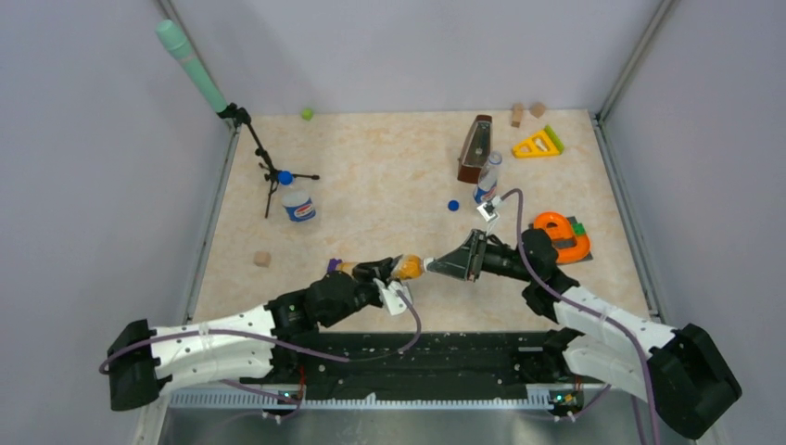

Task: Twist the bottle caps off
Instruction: Unscrew the bottle cap from the plastic bottle.

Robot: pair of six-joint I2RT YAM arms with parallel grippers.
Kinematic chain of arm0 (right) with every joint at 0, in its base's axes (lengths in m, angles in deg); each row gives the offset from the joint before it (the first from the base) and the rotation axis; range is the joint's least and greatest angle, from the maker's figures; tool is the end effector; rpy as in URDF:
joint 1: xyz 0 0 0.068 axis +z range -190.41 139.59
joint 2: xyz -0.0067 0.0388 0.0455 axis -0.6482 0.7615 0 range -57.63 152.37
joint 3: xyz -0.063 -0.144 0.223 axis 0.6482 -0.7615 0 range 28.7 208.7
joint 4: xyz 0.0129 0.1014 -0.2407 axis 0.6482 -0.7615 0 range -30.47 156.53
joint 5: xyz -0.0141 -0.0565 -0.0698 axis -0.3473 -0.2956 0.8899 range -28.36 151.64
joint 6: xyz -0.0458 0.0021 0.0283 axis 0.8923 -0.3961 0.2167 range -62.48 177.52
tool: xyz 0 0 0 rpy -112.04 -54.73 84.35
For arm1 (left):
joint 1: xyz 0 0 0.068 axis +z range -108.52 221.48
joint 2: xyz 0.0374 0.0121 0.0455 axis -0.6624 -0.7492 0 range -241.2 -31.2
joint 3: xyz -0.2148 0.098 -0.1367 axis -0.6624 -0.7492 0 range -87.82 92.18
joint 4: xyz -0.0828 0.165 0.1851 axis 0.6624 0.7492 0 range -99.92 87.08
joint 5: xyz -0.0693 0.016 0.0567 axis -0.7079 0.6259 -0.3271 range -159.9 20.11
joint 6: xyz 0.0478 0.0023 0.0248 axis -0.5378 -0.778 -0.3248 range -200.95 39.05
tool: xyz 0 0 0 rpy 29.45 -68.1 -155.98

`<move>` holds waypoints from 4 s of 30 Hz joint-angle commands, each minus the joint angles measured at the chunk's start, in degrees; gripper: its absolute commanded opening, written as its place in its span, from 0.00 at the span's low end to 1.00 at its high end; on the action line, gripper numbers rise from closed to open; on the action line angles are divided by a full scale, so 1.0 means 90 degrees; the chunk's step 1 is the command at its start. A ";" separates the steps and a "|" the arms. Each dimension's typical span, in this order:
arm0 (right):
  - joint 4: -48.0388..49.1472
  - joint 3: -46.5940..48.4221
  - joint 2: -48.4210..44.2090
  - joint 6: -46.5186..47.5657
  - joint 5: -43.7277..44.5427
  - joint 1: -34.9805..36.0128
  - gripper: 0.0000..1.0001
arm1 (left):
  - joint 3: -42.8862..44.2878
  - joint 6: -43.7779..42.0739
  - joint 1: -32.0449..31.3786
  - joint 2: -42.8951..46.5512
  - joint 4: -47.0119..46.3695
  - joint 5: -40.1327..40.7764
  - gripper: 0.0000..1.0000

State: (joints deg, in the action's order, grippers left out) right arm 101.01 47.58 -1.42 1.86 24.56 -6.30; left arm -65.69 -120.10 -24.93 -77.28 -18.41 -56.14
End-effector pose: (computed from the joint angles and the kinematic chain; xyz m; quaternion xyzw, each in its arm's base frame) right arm 0.1591 0.1337 0.2270 -0.0868 0.7158 0.6244 0.3005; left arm 0.0835 -0.1706 0.2302 0.5853 0.5356 -0.0490 0.6067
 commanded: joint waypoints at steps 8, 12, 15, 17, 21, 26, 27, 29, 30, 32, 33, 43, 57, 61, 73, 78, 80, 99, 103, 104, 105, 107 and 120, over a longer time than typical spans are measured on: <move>-0.0587 0.0425 -0.0362 0.1118 -0.0013 -0.0080 0.00 | 0.1173 0.1293 -0.0014 -0.0243 0.1341 -0.1125 0.00; -0.0436 0.0314 -0.0383 0.1235 -0.0190 -0.0079 0.00 | 0.1134 0.1513 -0.0013 -0.0081 0.1278 -0.1311 0.00; -0.0113 0.0092 -0.0448 0.1338 -0.0424 -0.0078 0.00 | 0.1233 0.1798 0.0045 0.0034 0.1537 -0.1450 0.00; -0.0107 0.0054 -0.0493 0.1492 -0.0408 -0.0080 0.00 | 0.1333 0.1924 0.0099 0.0066 0.1763 -0.1803 0.00; -0.0159 0.0076 -0.0457 0.1752 -0.0713 -0.0079 0.00 | 0.1569 0.2291 0.0223 -0.0018 0.2119 -0.2402 0.00; -0.0041 -0.0031 -0.0553 0.2060 -0.0904 -0.0079 0.00 | 0.1876 0.2546 0.0680 -0.0259 0.2513 -0.3503 0.00; 0.0020 -0.0074 -0.0579 0.2079 -0.0894 -0.0079 0.00 | 0.1928 0.2572 0.0787 -0.0305 0.2579 -0.3715 0.00; 0.0089 -0.0127 -0.0611 0.2117 -0.0877 -0.0079 0.04 | 0.2043 0.2585 0.1025 -0.0404 0.2714 -0.4173 0.00; 0.0056 -0.0142 -0.0635 0.2126 -0.0794 -0.0079 0.10 | 0.2082 0.2599 0.1120 -0.0456 0.2755 -0.4326 0.00; -0.0092 -0.0127 -0.0679 0.2115 -0.0589 -0.0079 0.23 | 0.2097 0.2570 0.1167 -0.0513 0.2761 -0.4166 0.00; -0.0172 -0.0099 -0.0703 0.2104 -0.0516 -0.0084 0.31 | 0.2022 0.2490 0.1168 -0.0501 0.2668 -0.3910 0.00; -0.0456 0.0227 -0.0951 0.1343 0.0536 -0.0079 0.59 | 0.0927 0.1594 0.1154 -0.0169 0.1232 -0.2314 0.00; 0.1432 -0.0018 -0.0106 -0.0661 0.0342 -0.0082 0.59 | 0.0326 0.0526 0.0419 -0.0006 -0.0113 -0.0211 0.00; 0.1442 0.0037 0.0229 -0.0757 0.0183 -0.0085 0.57 | 0.0344 0.0284 0.0281 -0.0149 -0.0131 0.0204 0.00; 0.1093 0.0057 0.0331 -0.0575 0.0272 -0.0082 0.49 | 0.0375 0.0093 0.0258 -0.0148 0.0010 0.0156 0.00; 0.1189 0.0042 0.0372 -0.0606 0.0322 -0.0083 0.49 | 0.0359 0.0098 0.0257 -0.0068 0.0091 -0.0068 0.00; 0.1196 0.0032 0.0391 -0.0597 0.0366 -0.0079 0.49 | 0.0354 0.0087 0.0252 -0.0041 0.0107 -0.0066 0.00; 0.0058 0.0192 -0.0064 0.1040 -0.0137 -0.0069 0.06 | 0.1081 0.1655 0.0326 0.0405 0.1247 -0.1945 0.00; -0.0220 0.0088 -0.0502 0.1563 -0.0169 -0.0069 0.05 | 0.1472 0.1922 0.0675 0.0206 0.1779 -0.2913 0.00; -0.0161 0.0028 -0.0599 0.1620 -0.0194 -0.0069 0.05 | 0.1540 0.2017 0.0797 0.0146 0.1849 -0.3170 0.00; -0.0107 -0.0014 -0.0687 0.1655 -0.0234 -0.0069 0.05 | 0.1611 0.2122 0.0933 0.0083 0.1918 -0.3498 0.00; 0.0046 -0.0097 -0.0835 0.1706 -0.0395 -0.0069 0.05 | 0.1726 0.2340 0.1146 0.0009 0.2030 -0.4114 0.00; -0.0165 -0.0290 -0.0894 0.2313 -0.0562 -0.0035 0.03 | 0.2382 0.2486 0.1871 -0.0799 0.3054 -0.6384 0.00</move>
State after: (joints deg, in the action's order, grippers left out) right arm 101.90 45.96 -10.34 17.82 17.11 -6.32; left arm -49.69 -96.11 -7.49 -82.31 7.38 -100.31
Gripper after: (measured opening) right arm 0.281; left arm 0.358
